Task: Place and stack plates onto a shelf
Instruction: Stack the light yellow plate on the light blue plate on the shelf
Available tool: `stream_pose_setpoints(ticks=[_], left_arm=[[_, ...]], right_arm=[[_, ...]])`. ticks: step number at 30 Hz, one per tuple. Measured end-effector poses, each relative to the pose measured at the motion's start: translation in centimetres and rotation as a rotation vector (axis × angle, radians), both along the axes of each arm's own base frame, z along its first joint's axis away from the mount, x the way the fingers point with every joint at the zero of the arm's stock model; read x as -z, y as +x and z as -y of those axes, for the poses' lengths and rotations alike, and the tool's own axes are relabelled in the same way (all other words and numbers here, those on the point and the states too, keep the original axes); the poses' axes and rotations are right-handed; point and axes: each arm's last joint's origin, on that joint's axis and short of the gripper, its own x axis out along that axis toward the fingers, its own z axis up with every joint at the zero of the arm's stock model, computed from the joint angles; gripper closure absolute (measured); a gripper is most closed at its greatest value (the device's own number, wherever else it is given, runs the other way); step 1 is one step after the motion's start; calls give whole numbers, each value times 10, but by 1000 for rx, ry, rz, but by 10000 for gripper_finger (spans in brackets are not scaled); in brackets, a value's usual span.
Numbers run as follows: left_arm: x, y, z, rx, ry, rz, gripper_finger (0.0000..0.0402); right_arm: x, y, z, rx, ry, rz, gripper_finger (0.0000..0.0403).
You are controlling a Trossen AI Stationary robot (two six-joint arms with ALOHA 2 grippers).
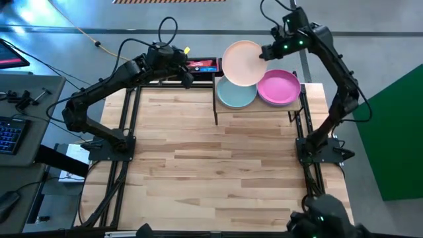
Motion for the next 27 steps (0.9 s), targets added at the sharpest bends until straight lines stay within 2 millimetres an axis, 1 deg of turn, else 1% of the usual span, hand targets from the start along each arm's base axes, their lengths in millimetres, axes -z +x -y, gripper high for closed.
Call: stream_pose_setpoints(ticks=[3, 6, 10, 13, 18, 27], left_arm=[[0, 0, 0, -15, -19, 19, 298], [0, 0, 0, -25, -33, 32, 298], [0, 0, 0, -42, -56, 52, 298], [0, 0, 0, -43, -58, 52, 298], [0, 0, 0, -59, -79, 71, 298], [0, 0, 0, -64, -87, 77, 298]], right_arm=[[12, 0, 12, -30, 48, -7, 403], [24, 4, 23, -56, 76, -14, 403], [36, 12, 31, -131, 114, 10, 403], [48, 16, 36, -159, 153, -16, 403], [64, 21, 39, -202, 208, -81, 403], [80, 45, 35, -273, 193, -163, 403]])
